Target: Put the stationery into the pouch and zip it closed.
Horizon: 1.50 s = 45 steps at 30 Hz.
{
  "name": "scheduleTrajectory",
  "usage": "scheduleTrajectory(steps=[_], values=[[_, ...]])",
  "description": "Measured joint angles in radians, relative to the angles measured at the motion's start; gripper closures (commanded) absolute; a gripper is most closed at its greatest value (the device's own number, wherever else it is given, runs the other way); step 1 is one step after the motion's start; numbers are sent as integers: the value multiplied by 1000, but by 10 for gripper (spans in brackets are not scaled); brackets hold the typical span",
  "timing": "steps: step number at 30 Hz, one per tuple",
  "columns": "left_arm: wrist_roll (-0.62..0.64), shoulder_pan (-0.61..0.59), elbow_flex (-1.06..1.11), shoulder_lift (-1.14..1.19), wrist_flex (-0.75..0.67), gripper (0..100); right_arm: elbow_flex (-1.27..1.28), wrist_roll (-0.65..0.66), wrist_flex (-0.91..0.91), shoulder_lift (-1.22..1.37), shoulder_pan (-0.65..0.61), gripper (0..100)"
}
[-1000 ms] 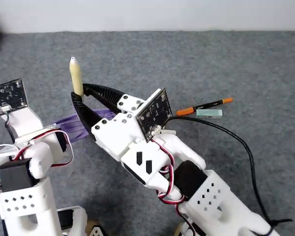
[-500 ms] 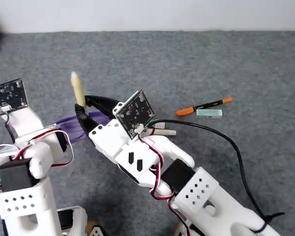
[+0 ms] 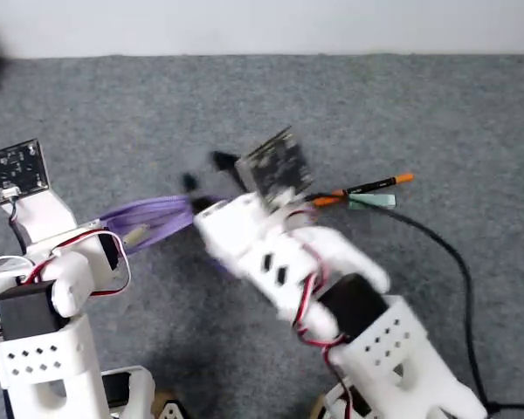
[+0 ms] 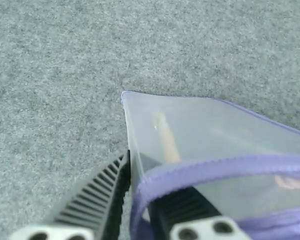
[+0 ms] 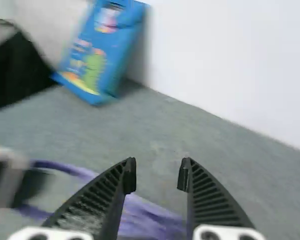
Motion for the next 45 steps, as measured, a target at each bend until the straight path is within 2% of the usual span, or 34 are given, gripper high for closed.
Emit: scheduleTrajectory(steps=[4, 8, 15, 19, 26, 31, 39, 45], values=[[5, 0, 0, 0, 0, 988, -2, 0, 140, 3, 178, 858], [5, 0, 0, 0, 0, 988, -3, 28, 284, 97, 304, 858], [5, 0, 0, 0, 0, 988, -61, 236, 336, 413, 519, 857], [5, 0, 0, 0, 0, 988, -166, 356, 339, 605, 598, 856], [5, 0, 0, 0, 0, 988, -373, 509, 345, 899, 671, 727], [5, 0, 0, 0, 0, 988, -537, 549, 443, 1082, 684, 743], [5, 0, 0, 0, 0, 988, -804, 555, 468, 1373, 701, 745], [5, 0, 0, 0, 0, 988, -876, 555, 537, 1448, 695, 745]])
